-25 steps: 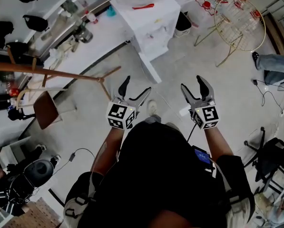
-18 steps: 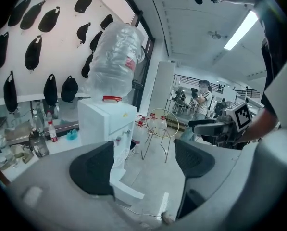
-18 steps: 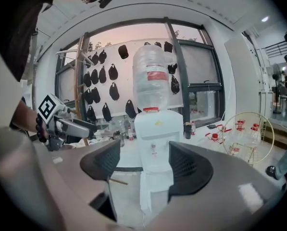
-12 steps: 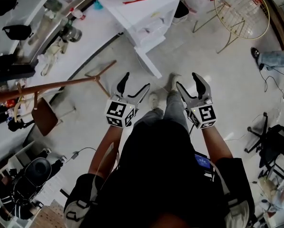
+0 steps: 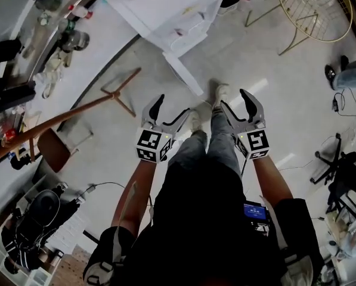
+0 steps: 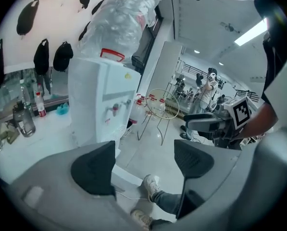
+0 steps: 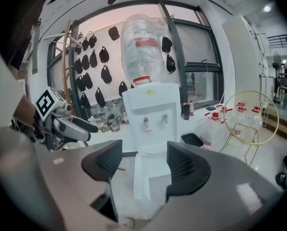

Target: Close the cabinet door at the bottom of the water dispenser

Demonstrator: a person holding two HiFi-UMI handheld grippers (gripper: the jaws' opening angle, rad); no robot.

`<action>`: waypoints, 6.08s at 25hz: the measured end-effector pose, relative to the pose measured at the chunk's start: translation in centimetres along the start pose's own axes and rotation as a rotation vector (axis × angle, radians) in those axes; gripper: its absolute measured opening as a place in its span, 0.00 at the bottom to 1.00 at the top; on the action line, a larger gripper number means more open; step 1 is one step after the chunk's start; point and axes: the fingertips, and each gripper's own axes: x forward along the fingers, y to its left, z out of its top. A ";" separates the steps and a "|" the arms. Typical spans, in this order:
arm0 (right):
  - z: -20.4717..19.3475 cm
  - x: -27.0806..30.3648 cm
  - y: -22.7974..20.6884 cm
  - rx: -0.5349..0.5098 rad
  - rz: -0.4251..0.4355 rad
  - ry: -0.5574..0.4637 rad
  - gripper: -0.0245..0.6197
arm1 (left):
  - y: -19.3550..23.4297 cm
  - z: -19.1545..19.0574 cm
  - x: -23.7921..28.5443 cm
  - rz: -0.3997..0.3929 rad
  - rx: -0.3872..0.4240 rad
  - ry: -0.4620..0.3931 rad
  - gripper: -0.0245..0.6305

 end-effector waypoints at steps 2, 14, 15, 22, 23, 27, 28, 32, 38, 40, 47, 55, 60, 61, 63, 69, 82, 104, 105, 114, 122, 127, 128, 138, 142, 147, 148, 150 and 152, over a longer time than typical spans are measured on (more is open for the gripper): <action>-1.0 1.1 -0.7 0.000 0.005 0.003 0.49 | 0.2 -1.6 1.7 0.000 -0.003 0.024 0.63; -9.6 7.8 -6.8 0.051 -0.033 0.052 0.46 | 4.2 -10.7 12.3 0.020 -0.054 0.125 0.61; -10.3 8.1 -7.1 0.054 -0.034 0.059 0.46 | 4.8 -11.5 12.9 0.029 -0.069 0.133 0.61; -15.2 9.3 -9.4 0.088 -0.056 0.115 0.45 | 7.2 -16.9 16.7 0.067 -0.100 0.196 0.59; -15.6 9.3 -9.8 0.092 -0.056 0.113 0.45 | 7.3 -17.6 17.2 0.071 -0.103 0.205 0.59; -16.3 9.4 -10.8 0.086 -0.047 0.112 0.44 | 7.9 -19.2 19.1 0.078 -0.141 0.230 0.59; -16.4 9.5 -10.9 0.085 -0.043 0.118 0.44 | 8.1 -19.6 19.4 0.080 -0.149 0.237 0.59; -16.9 10.1 -11.7 0.085 -0.027 0.128 0.43 | 9.2 -21.1 21.0 0.095 -0.167 0.272 0.57; -17.5 11.1 -13.2 0.094 -0.018 0.131 0.42 | 9.6 -23.7 23.4 0.107 -0.214 0.335 0.57; -17.7 11.2 -13.2 0.102 -0.011 0.134 0.41 | 9.5 -24.7 23.7 0.106 -0.234 0.359 0.57; -19.0 11.1 -12.6 0.130 0.026 0.174 0.40 | 8.6 -25.8 24.8 0.079 -0.260 0.391 0.57; -18.8 11.8 -13.7 0.137 0.036 0.178 0.39 | 8.1 -25.2 25.6 0.084 -0.273 0.403 0.56; -19.1 12.2 -14.6 0.146 0.034 0.181 0.38 | 7.8 -24.6 26.4 0.082 -0.274 0.411 0.55; -19.2 12.3 -14.7 0.149 0.032 0.183 0.38 | 7.8 -24.5 26.7 0.079 -0.272 0.413 0.55; -19.0 12.5 -15.0 0.148 0.031 0.175 0.38 | 7.7 -24.2 27.2 0.075 -0.270 0.415 0.55; -18.6 13.1 -16.0 0.141 0.031 0.158 0.37 | 7.2 -23.1 28.8 0.059 -0.266 0.414 0.55; -19.3 13.5 -19.1 0.163 0.004 0.169 0.37 | 6.6 -20.4 33.1 0.019 -0.228 0.397 0.50; -18.2 16.1 -22.9 0.188 0.001 0.168 0.35 | 7.7 -16.4 37.8 0.015 -0.185 0.385 0.48; -18.2 16.1 -23.1 0.191 -0.002 0.170 0.35 | 7.7 -16.2 38.1 0.015 -0.184 0.384 0.48; -18.0 17.3 -24.4 0.198 -0.002 0.178 0.34 | 8.7 -14.7 39.6 0.018 -0.176 0.373 0.48; -18.0 18.0 -25.3 0.207 -0.003 0.180 0.33 | 9.2 -14.1 40.6 0.026 -0.177 0.373 0.48; -17.4 18.5 -25.6 0.199 0.003 0.173 0.33 | 9.5 -13.7 40.8 0.036 -0.175 0.367 0.48; -17.3 18.5 -25.8 0.202 0.000 0.172 0.33 | 9.6 -13.5 41.0 0.037 -0.173 0.366 0.48; -17.4 18.9 -27.2 0.214 -0.011 0.182 0.33 | 10.3 -12.0 43.0 0.047 -0.150 0.350 0.48; -17.0 19.2 -27.7 0.215 -0.013 0.176 0.33 | 10.5 -11.1 43.8 0.045 -0.133 0.341 0.49; -16.7 19.5 -28.2 0.219 -0.014 0.173 0.32 | 10.9 -10.5 44.2 0.053 -0.122 0.339 0.49; -16.5 19.6 -28.3 0.221 -0.014 0.172 0.32 | 11.0 -10.5 44.3 0.057 -0.121 0.338 0.49; -16.3 19.7 -28.4 0.226 -0.016 0.170 0.32 | 11.1 -10.3 44.6 0.064 -0.117 0.333 0.52; -16.5 19.6 -28.6 0.221 -0.014 0.174 0.32 | 11.1 -10.1 44.9 0.071 -0.114 0.327 0.54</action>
